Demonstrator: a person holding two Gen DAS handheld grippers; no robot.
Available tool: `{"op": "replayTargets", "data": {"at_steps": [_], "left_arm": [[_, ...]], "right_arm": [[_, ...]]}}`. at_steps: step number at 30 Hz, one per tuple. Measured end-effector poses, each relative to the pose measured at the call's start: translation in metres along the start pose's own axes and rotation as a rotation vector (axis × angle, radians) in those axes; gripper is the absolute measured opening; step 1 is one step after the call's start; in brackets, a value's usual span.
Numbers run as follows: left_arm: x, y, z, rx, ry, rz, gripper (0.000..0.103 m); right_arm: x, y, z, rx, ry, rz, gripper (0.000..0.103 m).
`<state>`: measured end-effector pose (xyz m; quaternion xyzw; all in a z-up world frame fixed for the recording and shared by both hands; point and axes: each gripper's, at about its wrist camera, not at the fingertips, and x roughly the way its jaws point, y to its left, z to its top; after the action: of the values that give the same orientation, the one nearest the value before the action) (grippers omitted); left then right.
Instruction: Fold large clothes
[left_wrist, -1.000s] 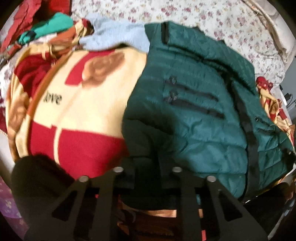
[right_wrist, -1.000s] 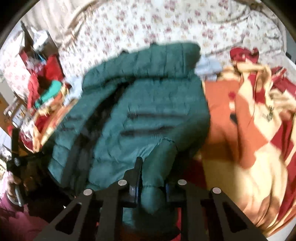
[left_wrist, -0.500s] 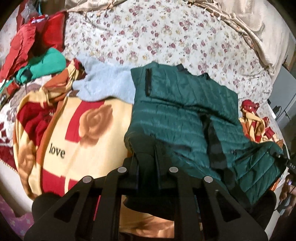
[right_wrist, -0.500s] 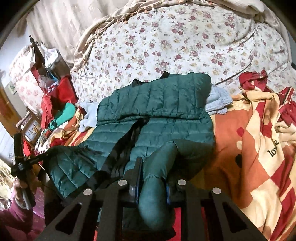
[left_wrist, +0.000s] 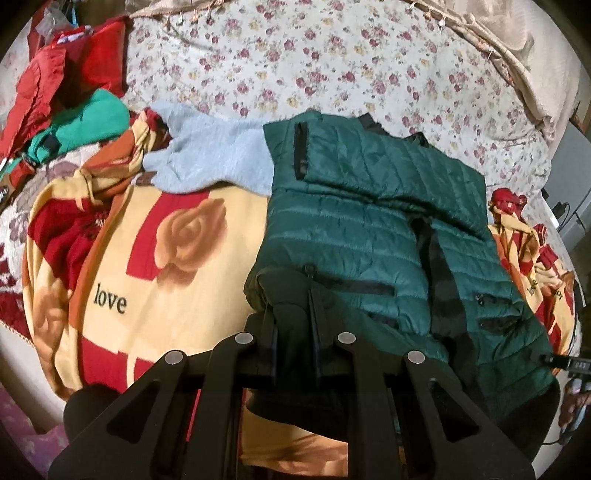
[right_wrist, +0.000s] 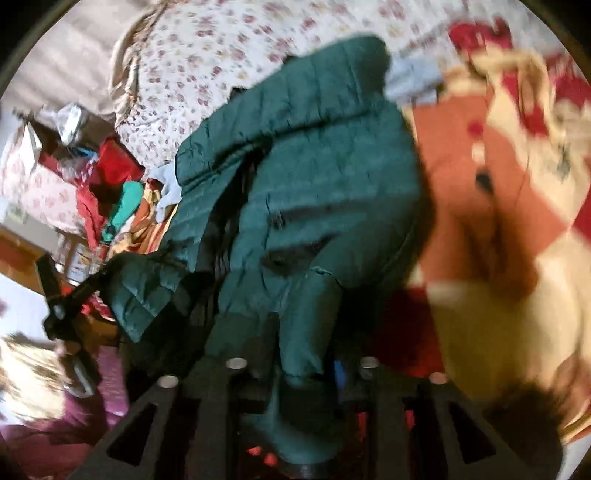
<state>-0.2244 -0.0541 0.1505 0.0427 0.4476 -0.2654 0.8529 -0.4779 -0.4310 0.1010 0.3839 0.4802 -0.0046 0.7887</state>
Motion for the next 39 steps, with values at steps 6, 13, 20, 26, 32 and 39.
{"op": "replayTargets", "data": {"at_steps": [6, 13, 20, 26, 32, 39], "left_arm": [[-0.002, 0.0, 0.001, -0.015, 0.003, -0.008, 0.012], [-0.015, -0.011, 0.03, -0.013, -0.078, -0.029, 0.012], [-0.007, -0.014, 0.08, -0.055, -0.167, 0.002, 0.012], [0.009, -0.019, 0.113, -0.068, -0.202, 0.034, 0.012], [0.031, -0.02, 0.139, -0.082, -0.215, 0.066, 0.012], [0.062, -0.019, 0.171, -0.113, -0.214, 0.1, 0.012]], "right_arm": [[0.0, 0.027, -0.003, -0.171, -0.034, -0.084, 0.025], [-0.047, 0.053, 0.038, -0.243, -0.27, -0.051, 0.019], [-0.059, 0.062, 0.1, -0.21, -0.425, -0.074, 0.019], [-0.056, 0.049, 0.149, -0.137, -0.461, -0.08, 0.019], [-0.044, 0.037, 0.187, -0.083, -0.479, -0.094, 0.019], [-0.029, 0.039, 0.229, -0.092, -0.482, -0.119, 0.019]]}}
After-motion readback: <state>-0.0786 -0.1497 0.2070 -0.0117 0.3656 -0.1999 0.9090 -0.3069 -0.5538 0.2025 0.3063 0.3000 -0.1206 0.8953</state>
